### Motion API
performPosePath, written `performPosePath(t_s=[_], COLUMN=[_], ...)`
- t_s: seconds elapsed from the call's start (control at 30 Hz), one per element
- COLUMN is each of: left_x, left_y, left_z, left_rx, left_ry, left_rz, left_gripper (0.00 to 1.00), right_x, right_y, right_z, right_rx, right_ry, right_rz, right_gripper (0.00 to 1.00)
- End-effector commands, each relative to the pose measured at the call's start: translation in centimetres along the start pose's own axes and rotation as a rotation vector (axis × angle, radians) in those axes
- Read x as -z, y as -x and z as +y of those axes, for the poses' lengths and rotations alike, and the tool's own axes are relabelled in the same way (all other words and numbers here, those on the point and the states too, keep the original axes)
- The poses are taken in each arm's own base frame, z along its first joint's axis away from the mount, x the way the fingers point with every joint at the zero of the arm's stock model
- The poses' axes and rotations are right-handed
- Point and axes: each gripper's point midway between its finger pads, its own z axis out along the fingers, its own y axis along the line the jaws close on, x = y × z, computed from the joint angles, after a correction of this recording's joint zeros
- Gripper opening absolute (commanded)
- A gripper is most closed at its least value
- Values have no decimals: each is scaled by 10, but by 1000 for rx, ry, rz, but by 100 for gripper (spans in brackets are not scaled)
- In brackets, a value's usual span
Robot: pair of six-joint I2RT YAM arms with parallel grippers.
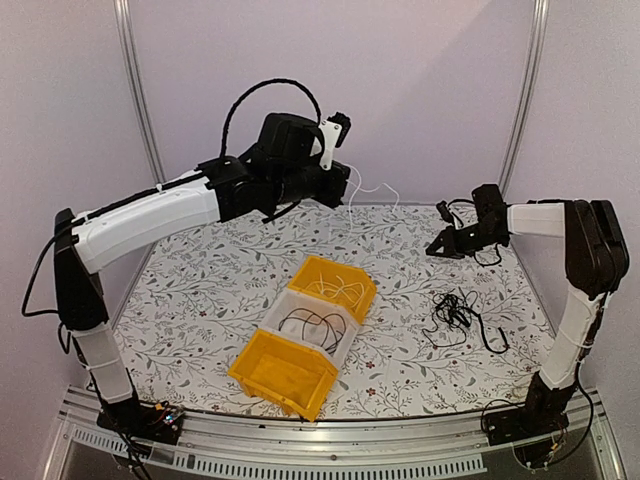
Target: Untangle the cables
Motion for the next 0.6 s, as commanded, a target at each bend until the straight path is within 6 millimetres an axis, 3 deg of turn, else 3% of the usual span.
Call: performPosePath(t_s=[0.0,0.17,0.57], left_x=[-8,-10,-20], left_y=[-17,-29,-53], left_z=[-5,-12,-16], left_rx=[55,60,74], left_ry=[-80,-119,-168], left_rz=[85,116,157], left_gripper=[0,0,0], right_x=[12,20,24], right_y=[7,-7,-25], right_z=[14,31,27], right_rx=[66,106,129], right_ry=[10,93,58], right_rz=[8,68,106], right_gripper=[25,30,32])
